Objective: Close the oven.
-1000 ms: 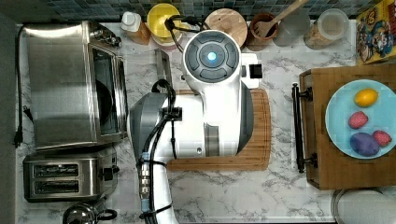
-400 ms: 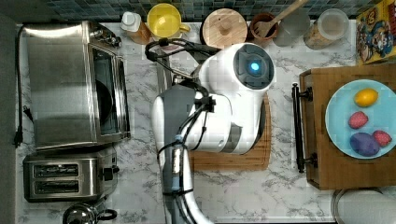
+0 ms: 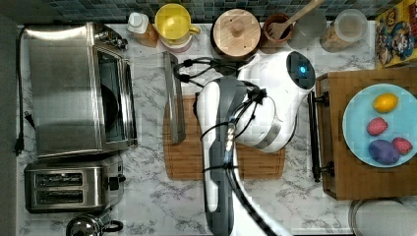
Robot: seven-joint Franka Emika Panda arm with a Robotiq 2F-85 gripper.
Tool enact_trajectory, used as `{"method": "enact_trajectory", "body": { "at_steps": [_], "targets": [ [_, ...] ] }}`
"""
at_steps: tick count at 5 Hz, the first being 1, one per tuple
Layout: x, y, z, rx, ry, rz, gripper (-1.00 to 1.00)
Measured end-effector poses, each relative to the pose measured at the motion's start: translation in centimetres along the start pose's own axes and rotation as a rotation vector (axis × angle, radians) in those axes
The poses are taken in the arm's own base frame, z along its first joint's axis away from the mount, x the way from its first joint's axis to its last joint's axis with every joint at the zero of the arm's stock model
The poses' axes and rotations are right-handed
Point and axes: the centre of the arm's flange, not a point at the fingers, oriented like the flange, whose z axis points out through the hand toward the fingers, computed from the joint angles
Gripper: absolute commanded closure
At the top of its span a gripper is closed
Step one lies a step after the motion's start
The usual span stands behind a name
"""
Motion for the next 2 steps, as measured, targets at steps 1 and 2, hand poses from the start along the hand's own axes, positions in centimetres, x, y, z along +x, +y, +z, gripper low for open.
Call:
{"method": "enact_trajectory", "body": {
  "at_steps": [1,2],
  "targets": [
    [0.3,3.7,3.4,0.029,-0.053,0.004,1.00],
    [0.4,5.8,6.9,0.086,-0.002,-0.018,1.00]
  ]
}}
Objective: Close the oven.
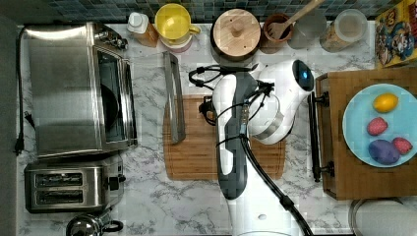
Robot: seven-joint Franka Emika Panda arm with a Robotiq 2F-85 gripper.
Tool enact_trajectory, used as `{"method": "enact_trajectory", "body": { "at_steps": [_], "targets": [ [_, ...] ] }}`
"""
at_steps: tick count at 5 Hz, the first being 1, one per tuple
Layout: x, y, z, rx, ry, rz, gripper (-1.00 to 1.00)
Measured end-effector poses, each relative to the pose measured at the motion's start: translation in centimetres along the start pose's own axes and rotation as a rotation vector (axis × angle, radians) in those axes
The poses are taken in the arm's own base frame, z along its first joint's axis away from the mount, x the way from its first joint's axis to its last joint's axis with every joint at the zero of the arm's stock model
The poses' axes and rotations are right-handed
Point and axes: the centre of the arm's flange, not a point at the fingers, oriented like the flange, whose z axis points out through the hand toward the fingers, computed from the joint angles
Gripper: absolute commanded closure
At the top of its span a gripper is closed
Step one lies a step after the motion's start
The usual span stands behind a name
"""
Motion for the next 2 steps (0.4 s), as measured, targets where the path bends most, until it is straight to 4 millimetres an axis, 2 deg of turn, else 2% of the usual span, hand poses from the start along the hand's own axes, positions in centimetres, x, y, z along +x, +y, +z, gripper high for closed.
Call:
{"method": "enact_trajectory", "body": {
  "at_steps": [1,2],
  "targets": [
    [-0.8,1.0,2.5,0.032,0.019,-0.030,1.00],
    [-0.1,1.2,4.5,0.079,0.112,0.042,1.00]
  ]
}}
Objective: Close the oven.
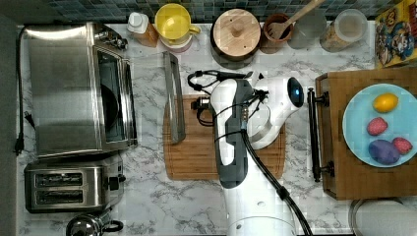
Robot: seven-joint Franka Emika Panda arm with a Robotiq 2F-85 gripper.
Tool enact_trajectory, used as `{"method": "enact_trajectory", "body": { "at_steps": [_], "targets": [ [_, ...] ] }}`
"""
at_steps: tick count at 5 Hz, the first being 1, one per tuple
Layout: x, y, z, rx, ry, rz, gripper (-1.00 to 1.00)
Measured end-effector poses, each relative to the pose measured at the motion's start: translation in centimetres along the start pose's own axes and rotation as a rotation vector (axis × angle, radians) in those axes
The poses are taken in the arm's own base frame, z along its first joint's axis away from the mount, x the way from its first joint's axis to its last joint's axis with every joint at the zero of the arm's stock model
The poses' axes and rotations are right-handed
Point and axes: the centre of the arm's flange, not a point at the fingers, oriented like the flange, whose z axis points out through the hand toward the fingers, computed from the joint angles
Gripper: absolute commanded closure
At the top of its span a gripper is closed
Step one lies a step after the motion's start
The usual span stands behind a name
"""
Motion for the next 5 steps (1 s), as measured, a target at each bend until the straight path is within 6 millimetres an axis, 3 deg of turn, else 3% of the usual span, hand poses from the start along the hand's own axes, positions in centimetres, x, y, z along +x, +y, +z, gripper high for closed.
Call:
{"method": "enact_trajectory", "body": {
  "at_steps": [1,3,5],
  "targets": [
    [0.8,0.9,1.2,-0.046,0.074,0.020,1.00],
    [0.4,2.3,4.0,-0.017,0.054,0.070,1.00],
    [0.4,1.6,4.6,0.000,0.049,0.059,1.00]
  ]
}}
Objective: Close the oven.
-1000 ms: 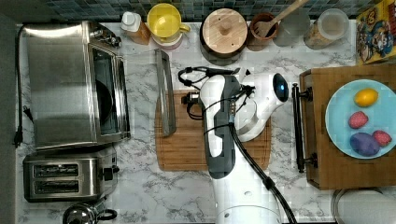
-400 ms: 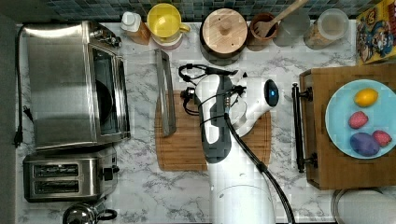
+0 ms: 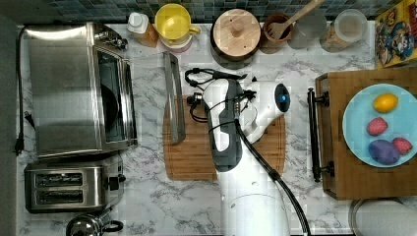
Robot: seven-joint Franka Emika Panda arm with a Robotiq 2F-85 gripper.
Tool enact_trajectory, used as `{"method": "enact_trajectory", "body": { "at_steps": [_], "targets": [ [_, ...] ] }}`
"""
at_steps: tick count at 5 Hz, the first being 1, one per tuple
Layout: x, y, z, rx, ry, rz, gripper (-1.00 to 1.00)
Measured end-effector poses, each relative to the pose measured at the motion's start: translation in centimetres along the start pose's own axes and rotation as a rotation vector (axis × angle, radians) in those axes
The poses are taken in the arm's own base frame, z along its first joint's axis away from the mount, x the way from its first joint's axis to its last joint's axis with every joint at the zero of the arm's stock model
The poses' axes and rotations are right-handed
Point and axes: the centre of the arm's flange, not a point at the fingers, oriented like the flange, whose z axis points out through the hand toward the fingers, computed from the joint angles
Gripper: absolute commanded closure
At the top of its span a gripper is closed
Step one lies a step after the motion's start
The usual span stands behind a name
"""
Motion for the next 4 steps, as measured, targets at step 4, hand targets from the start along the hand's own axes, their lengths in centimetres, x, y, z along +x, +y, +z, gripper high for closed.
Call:
{"method": "enact_trajectory", "body": {
  "at_steps": [4],
  "targets": [
    [-0.2,-1.7,4.6,0.036,-0.073,-0.013,1.00]
  ]
}}
